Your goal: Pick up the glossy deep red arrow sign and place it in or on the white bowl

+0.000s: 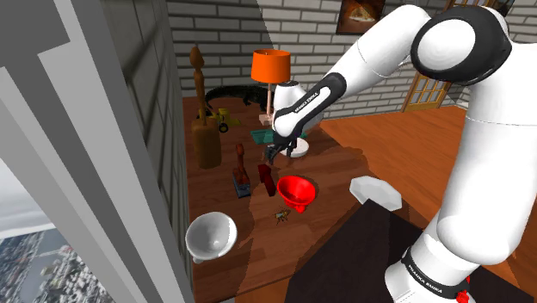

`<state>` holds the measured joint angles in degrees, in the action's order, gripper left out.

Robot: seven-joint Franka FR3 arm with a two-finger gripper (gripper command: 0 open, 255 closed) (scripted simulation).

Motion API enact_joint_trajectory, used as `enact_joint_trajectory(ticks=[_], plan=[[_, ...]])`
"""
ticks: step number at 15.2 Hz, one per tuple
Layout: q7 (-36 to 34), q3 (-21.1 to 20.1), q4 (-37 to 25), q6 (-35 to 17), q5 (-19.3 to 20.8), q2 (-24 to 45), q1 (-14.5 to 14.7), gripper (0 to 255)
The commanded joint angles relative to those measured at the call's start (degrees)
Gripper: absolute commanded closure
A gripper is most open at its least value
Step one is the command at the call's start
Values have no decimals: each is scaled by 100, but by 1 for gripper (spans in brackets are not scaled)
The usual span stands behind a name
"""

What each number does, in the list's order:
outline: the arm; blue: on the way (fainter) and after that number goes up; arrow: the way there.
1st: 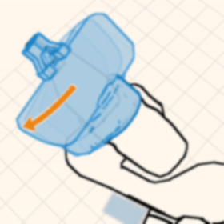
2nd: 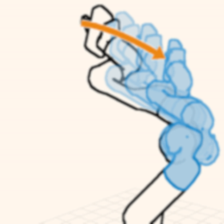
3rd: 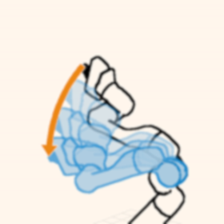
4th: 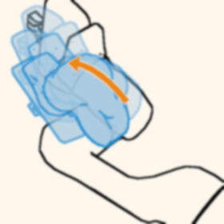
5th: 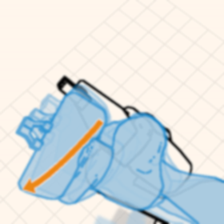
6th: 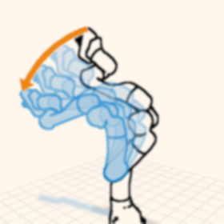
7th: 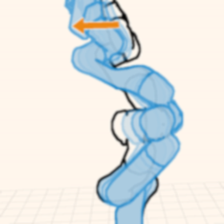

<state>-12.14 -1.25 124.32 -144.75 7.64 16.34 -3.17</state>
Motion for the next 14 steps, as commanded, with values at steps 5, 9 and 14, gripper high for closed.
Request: enact_joint_trajectory(ticks=[5, 9, 14], plan=[[-57, 10, -1097, -291, -42, 1393, 1, 0], [-57, 12, -1650, -365, -70, 2023, -9, 0], [-71, 36, -1785, -577, -49, 2369, -4, 0]])
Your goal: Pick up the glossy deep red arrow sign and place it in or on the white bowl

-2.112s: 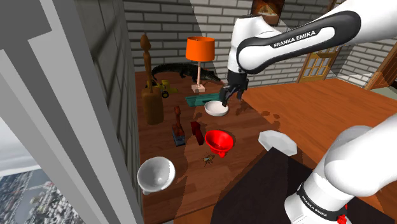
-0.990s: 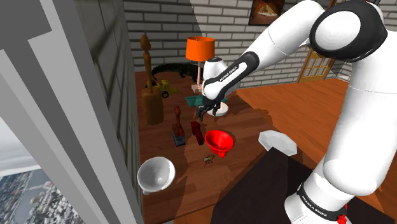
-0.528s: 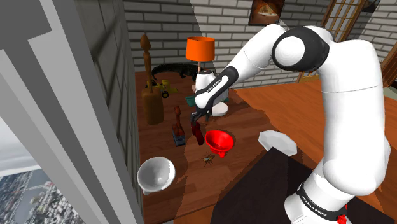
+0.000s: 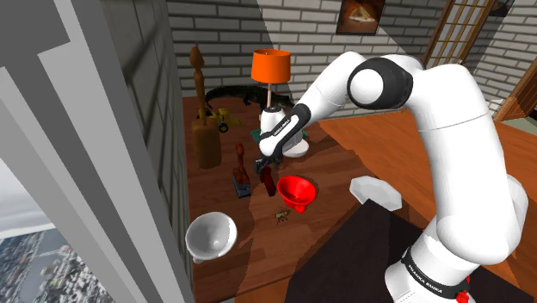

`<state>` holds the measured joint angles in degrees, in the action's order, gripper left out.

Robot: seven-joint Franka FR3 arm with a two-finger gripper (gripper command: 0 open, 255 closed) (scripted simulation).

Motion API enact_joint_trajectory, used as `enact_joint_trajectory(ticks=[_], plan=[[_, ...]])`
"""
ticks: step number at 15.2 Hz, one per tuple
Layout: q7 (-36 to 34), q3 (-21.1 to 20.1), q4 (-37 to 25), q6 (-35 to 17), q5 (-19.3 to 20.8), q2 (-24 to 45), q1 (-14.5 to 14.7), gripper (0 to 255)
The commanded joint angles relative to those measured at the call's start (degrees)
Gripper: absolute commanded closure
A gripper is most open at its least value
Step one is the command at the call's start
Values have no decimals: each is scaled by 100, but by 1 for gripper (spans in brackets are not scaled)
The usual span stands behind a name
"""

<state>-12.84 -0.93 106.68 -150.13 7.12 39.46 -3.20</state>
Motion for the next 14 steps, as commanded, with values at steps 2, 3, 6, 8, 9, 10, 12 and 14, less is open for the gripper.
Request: enact_joint_trajectory(ticks=[2, 3, 6, 8, 9, 10, 12, 14], plan=[[-5, 12, -69, -102, 9, 169, 1, 0], [-5, 12, -71, -101, 9, 169, 1, 0], [-5, 12, -71, -101, 9, 170, 1, 0], [-5, 12, -71, -101, 9, 170, 1, 0], [-5, 12, -71, -101, 9, 169, 1, 0], [-5, 12, -71, -101, 9, 169, 1, 255], [-5, 12, -71, -101, 9, 169, 1, 255], [-5, 12, -71, -101, 9, 169, 1, 255]])
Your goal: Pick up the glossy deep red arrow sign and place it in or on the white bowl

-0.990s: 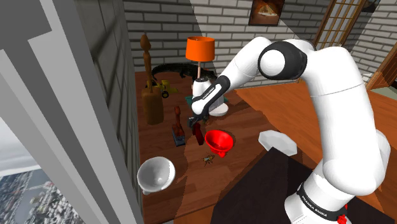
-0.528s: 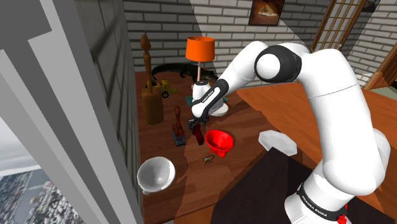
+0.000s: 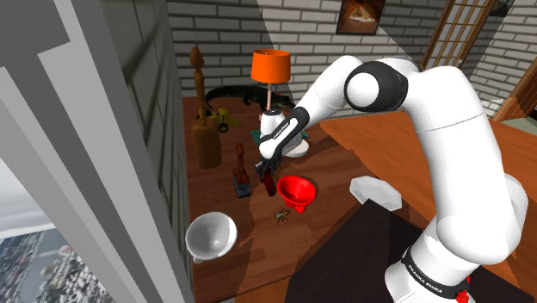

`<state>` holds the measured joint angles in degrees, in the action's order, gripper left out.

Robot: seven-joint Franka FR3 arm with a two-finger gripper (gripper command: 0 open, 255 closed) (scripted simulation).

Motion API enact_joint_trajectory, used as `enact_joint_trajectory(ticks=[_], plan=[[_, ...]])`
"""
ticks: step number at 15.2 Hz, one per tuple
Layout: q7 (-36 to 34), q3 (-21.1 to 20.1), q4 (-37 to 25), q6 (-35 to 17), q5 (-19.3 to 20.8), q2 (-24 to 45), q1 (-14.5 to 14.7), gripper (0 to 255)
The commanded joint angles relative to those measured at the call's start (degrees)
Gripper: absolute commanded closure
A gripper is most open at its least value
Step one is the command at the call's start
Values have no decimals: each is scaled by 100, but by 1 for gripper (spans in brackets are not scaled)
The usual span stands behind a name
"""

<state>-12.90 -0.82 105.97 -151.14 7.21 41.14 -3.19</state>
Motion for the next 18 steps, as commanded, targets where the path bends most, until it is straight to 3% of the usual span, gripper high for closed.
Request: enact_joint_trajectory(ticks=[1, 18], plan=[[0, 1, 1, 1, 0, 0, -1, 255], [81, -66, 190, 628, -67, -816, -45, 255]])
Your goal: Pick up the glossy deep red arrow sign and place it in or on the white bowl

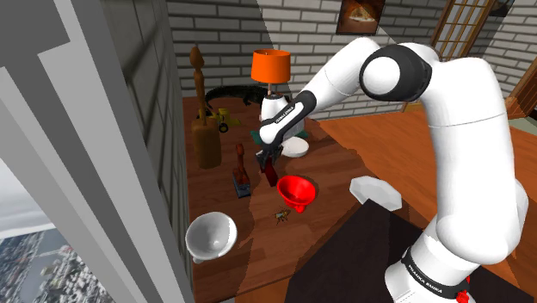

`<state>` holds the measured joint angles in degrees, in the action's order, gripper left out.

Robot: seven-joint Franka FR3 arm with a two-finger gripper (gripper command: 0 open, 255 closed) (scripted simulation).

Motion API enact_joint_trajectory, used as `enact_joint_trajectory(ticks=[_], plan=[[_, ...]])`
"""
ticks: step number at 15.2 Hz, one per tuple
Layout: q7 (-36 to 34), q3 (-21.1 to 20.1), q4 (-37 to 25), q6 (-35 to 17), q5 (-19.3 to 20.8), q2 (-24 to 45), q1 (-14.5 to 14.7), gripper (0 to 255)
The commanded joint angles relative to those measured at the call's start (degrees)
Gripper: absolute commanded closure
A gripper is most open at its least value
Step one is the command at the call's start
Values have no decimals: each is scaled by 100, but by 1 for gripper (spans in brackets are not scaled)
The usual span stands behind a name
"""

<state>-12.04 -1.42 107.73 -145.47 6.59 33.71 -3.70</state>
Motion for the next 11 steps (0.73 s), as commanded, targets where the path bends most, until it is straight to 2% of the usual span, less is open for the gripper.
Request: enact_joint_trajectory(ticks=[1, 11], plan=[[2, -11, 19, 113, -11, -131, 3, 255], [70, -53, 6, 668, -73, -674, -23, 255]])
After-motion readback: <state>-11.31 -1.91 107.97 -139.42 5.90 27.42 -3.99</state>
